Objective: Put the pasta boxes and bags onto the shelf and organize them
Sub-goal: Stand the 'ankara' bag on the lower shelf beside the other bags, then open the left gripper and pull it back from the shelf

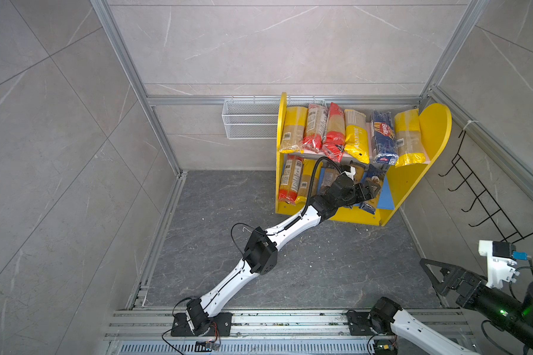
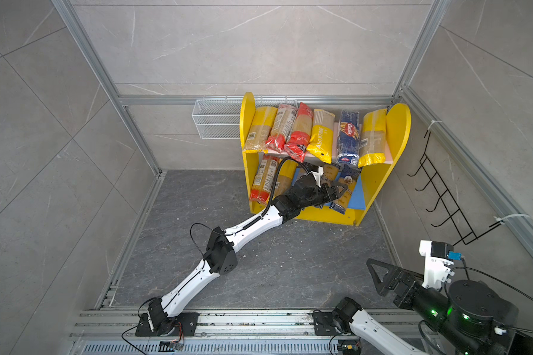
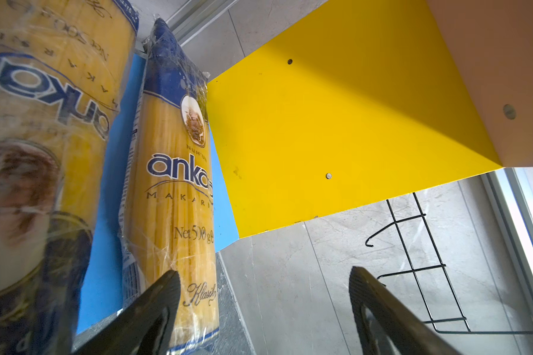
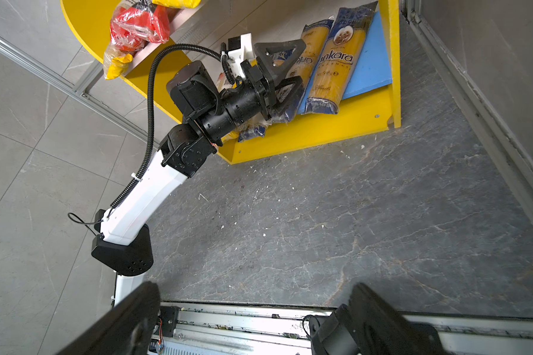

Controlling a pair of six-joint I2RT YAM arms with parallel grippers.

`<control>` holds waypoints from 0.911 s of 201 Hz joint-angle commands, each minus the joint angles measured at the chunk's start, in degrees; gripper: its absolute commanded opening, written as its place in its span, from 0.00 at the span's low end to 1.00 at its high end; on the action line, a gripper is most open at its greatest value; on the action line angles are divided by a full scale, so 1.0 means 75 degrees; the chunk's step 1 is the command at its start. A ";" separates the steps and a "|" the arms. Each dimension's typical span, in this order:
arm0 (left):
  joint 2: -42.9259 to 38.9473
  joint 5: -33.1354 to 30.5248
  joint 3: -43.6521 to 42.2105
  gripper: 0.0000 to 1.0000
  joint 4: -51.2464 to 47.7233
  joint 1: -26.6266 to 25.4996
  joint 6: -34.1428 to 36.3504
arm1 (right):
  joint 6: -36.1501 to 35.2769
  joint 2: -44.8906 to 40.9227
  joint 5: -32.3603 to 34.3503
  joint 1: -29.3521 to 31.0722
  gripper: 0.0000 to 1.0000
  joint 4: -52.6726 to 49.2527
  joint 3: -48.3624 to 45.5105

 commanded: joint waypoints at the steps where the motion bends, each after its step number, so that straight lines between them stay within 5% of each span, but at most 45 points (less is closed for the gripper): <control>1: -0.0707 0.0308 -0.0275 0.88 0.0450 0.0020 0.0005 | 0.0192 -0.0177 0.0098 0.0069 1.00 -0.0929 0.0048; 56: -0.2341 0.0506 -0.2586 0.88 0.0479 -0.0241 0.0739 | 0.0076 0.0083 0.0116 0.0070 1.00 -0.0916 -0.0347; 137: -0.6894 -0.0255 -0.8609 0.96 0.1044 -0.0622 0.2313 | -0.0372 0.0609 0.0109 0.0071 1.00 -0.0495 -0.1669; 183: -0.9947 -0.2373 -1.1191 1.00 -0.0684 -0.0617 0.3422 | -0.0715 0.0582 0.0047 0.0067 1.00 0.1556 -0.3473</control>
